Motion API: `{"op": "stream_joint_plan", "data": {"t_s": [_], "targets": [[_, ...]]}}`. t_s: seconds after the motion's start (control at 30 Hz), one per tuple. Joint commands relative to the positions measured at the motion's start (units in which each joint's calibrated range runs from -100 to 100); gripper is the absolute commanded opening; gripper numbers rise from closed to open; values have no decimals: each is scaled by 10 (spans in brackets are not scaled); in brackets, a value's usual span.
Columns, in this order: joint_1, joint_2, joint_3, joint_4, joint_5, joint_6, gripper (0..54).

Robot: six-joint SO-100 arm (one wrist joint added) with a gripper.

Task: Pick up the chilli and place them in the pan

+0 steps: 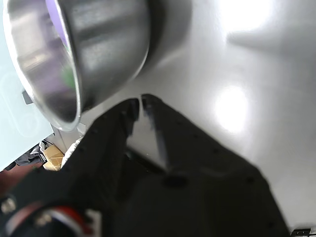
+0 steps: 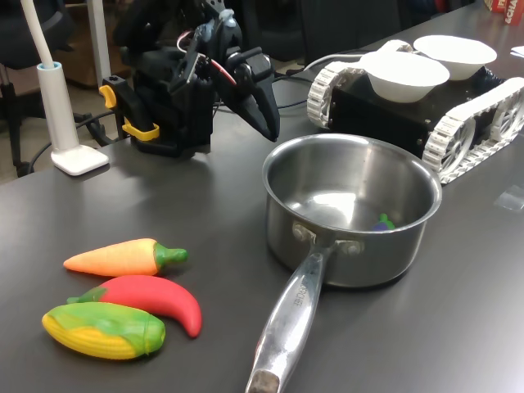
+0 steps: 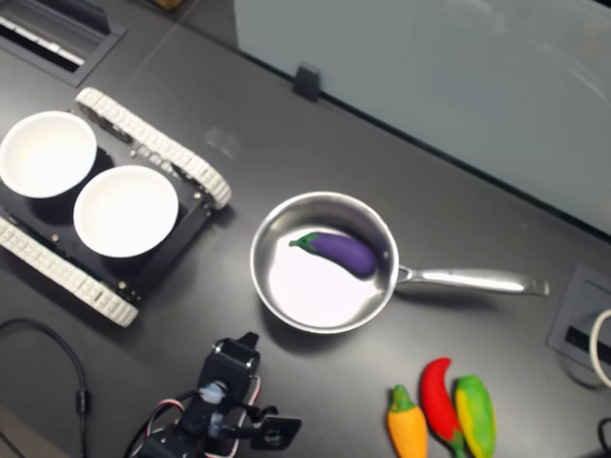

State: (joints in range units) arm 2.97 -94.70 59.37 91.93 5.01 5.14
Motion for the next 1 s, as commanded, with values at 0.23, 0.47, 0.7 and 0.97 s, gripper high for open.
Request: {"op": "stream_joint_plan", "data": {"t_s": [0.23, 0.47, 0.7, 0.97], "targets": [[2, -2, -107, 26, 6, -1, 4], [8, 46, -172, 32, 0, -1, 3], [12, 92, -276, 62, -3, -1, 2], [41, 124, -354, 75, 1, -2, 2]]}}
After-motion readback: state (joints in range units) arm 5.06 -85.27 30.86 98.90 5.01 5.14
